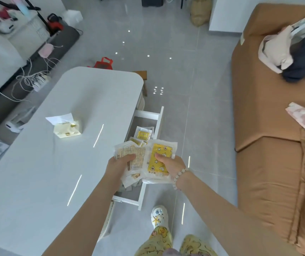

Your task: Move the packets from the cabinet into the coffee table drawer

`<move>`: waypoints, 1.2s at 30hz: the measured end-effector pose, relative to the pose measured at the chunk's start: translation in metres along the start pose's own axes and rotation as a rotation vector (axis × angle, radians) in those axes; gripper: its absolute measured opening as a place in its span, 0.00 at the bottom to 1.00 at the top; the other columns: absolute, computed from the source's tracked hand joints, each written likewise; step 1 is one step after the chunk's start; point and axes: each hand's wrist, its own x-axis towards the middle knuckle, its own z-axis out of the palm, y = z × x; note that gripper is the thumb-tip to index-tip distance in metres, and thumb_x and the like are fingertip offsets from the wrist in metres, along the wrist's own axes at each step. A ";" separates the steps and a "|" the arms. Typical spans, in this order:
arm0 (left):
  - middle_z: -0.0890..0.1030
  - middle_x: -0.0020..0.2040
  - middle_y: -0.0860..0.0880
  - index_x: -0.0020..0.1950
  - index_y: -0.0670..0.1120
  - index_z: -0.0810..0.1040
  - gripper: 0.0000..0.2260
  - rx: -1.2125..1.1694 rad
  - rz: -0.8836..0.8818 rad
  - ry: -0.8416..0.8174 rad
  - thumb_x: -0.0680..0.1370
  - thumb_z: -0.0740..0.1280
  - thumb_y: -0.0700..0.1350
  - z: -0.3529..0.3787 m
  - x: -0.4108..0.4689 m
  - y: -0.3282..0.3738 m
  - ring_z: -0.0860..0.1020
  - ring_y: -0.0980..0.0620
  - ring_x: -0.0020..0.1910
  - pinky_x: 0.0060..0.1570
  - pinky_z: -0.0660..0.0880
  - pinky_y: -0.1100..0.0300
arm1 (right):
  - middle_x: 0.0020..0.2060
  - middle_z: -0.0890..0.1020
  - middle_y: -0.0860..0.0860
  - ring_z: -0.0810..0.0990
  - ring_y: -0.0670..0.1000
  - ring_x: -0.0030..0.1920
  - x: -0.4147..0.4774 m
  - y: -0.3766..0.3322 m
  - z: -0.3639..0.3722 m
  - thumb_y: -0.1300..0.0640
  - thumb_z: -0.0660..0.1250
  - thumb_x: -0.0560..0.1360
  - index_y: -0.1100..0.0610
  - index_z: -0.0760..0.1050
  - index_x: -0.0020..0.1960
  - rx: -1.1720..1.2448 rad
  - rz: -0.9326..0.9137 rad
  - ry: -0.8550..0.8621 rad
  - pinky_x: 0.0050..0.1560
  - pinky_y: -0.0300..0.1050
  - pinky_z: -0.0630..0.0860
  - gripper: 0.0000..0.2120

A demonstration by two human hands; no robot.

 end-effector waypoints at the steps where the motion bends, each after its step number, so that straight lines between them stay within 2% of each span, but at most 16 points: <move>1: 0.82 0.44 0.45 0.54 0.43 0.77 0.09 -0.003 -0.009 -0.001 0.75 0.68 0.38 0.000 0.009 0.003 0.81 0.46 0.40 0.33 0.77 0.58 | 0.36 0.81 0.48 0.80 0.46 0.36 0.008 -0.004 0.001 0.54 0.71 0.73 0.53 0.77 0.41 -0.005 0.001 0.003 0.35 0.37 0.76 0.05; 5: 0.83 0.44 0.44 0.53 0.42 0.78 0.08 -0.031 -0.100 0.024 0.74 0.69 0.38 0.008 0.035 0.000 0.81 0.45 0.41 0.39 0.79 0.54 | 0.40 0.83 0.50 0.82 0.51 0.40 0.039 -0.009 0.001 0.54 0.72 0.72 0.55 0.78 0.43 -0.061 0.060 0.029 0.40 0.41 0.78 0.05; 8: 0.83 0.48 0.42 0.57 0.41 0.78 0.12 -0.039 -0.166 0.043 0.74 0.69 0.38 0.008 0.050 -0.007 0.81 0.44 0.43 0.44 0.79 0.53 | 0.44 0.83 0.53 0.82 0.54 0.46 0.061 -0.009 0.005 0.52 0.73 0.71 0.58 0.79 0.50 -0.148 0.112 0.054 0.42 0.43 0.78 0.12; 11: 0.82 0.44 0.44 0.55 0.41 0.77 0.09 -0.084 -0.222 0.086 0.75 0.69 0.38 0.007 0.066 -0.011 0.80 0.47 0.40 0.36 0.76 0.57 | 0.49 0.82 0.53 0.81 0.53 0.47 0.084 -0.015 0.011 0.48 0.72 0.72 0.57 0.76 0.51 -0.269 0.152 0.039 0.41 0.40 0.75 0.14; 14: 0.82 0.46 0.43 0.57 0.39 0.77 0.12 -0.143 -0.282 0.130 0.74 0.69 0.38 0.006 0.086 -0.018 0.80 0.47 0.41 0.36 0.75 0.57 | 0.57 0.80 0.55 0.80 0.55 0.55 0.113 -0.017 0.016 0.45 0.72 0.70 0.60 0.75 0.59 -0.384 0.187 0.026 0.55 0.46 0.75 0.25; 16: 0.82 0.48 0.43 0.58 0.41 0.77 0.12 -0.190 -0.310 0.145 0.74 0.70 0.38 0.007 0.103 -0.026 0.81 0.47 0.42 0.37 0.76 0.56 | 0.60 0.79 0.55 0.79 0.56 0.57 0.137 -0.017 0.019 0.43 0.72 0.70 0.61 0.73 0.64 -0.471 0.202 0.016 0.60 0.48 0.74 0.30; 20: 0.82 0.45 0.45 0.53 0.44 0.77 0.09 -0.279 -0.372 0.196 0.74 0.70 0.38 0.011 0.142 -0.047 0.81 0.49 0.40 0.35 0.76 0.58 | 0.57 0.80 0.56 0.80 0.57 0.55 0.194 -0.007 0.025 0.42 0.73 0.68 0.60 0.74 0.63 -0.573 0.228 0.000 0.59 0.52 0.76 0.31; 24: 0.82 0.45 0.44 0.57 0.40 0.77 0.13 -0.354 -0.469 0.278 0.73 0.71 0.37 0.009 0.182 -0.085 0.81 0.47 0.41 0.40 0.78 0.56 | 0.51 0.82 0.56 0.82 0.57 0.51 0.251 0.015 0.038 0.46 0.74 0.69 0.59 0.77 0.55 -0.648 0.274 -0.030 0.56 0.54 0.78 0.21; 25: 0.82 0.45 0.44 0.58 0.39 0.77 0.14 -0.367 -0.497 0.295 0.73 0.71 0.36 0.008 0.194 -0.096 0.81 0.47 0.41 0.40 0.78 0.56 | 0.51 0.82 0.56 0.82 0.57 0.51 0.266 0.021 0.041 0.46 0.74 0.68 0.59 0.77 0.54 -0.681 0.282 -0.039 0.55 0.55 0.78 0.22; 27: 0.82 0.44 0.44 0.58 0.38 0.77 0.14 -0.416 -0.516 0.336 0.73 0.71 0.36 0.005 0.223 -0.120 0.81 0.47 0.40 0.38 0.78 0.56 | 0.53 0.82 0.56 0.81 0.58 0.52 0.301 0.037 0.047 0.45 0.74 0.66 0.59 0.76 0.58 -0.781 0.261 -0.080 0.55 0.56 0.79 0.27; 30: 0.82 0.43 0.45 0.53 0.42 0.77 0.11 -0.500 -0.525 0.383 0.73 0.72 0.36 0.002 0.274 -0.151 0.82 0.48 0.39 0.33 0.78 0.57 | 0.54 0.81 0.56 0.80 0.58 0.54 0.362 0.052 0.058 0.47 0.71 0.70 0.60 0.76 0.59 -0.946 0.216 -0.160 0.57 0.55 0.77 0.23; 32: 0.83 0.43 0.45 0.50 0.44 0.77 0.09 -0.573 -0.535 0.415 0.72 0.73 0.38 0.005 0.306 -0.171 0.82 0.47 0.41 0.41 0.80 0.52 | 0.58 0.79 0.55 0.78 0.58 0.57 0.400 0.059 0.067 0.46 0.71 0.71 0.58 0.73 0.64 -1.008 0.187 -0.184 0.60 0.54 0.75 0.26; 34: 0.84 0.47 0.46 0.51 0.45 0.77 0.16 -0.579 -0.521 0.427 0.67 0.77 0.46 0.007 0.340 -0.190 0.82 0.45 0.47 0.54 0.78 0.48 | 0.64 0.75 0.53 0.75 0.58 0.61 0.436 0.064 0.077 0.44 0.70 0.70 0.56 0.67 0.70 -1.077 0.149 -0.217 0.62 0.54 0.74 0.33; 36: 0.83 0.52 0.47 0.57 0.45 0.76 0.36 -0.558 -0.505 0.462 0.53 0.81 0.57 0.009 0.375 -0.209 0.81 0.44 0.52 0.58 0.76 0.48 | 0.69 0.70 0.54 0.72 0.57 0.66 0.468 0.067 0.088 0.44 0.69 0.72 0.56 0.61 0.74 -1.153 0.067 -0.233 0.64 0.53 0.71 0.36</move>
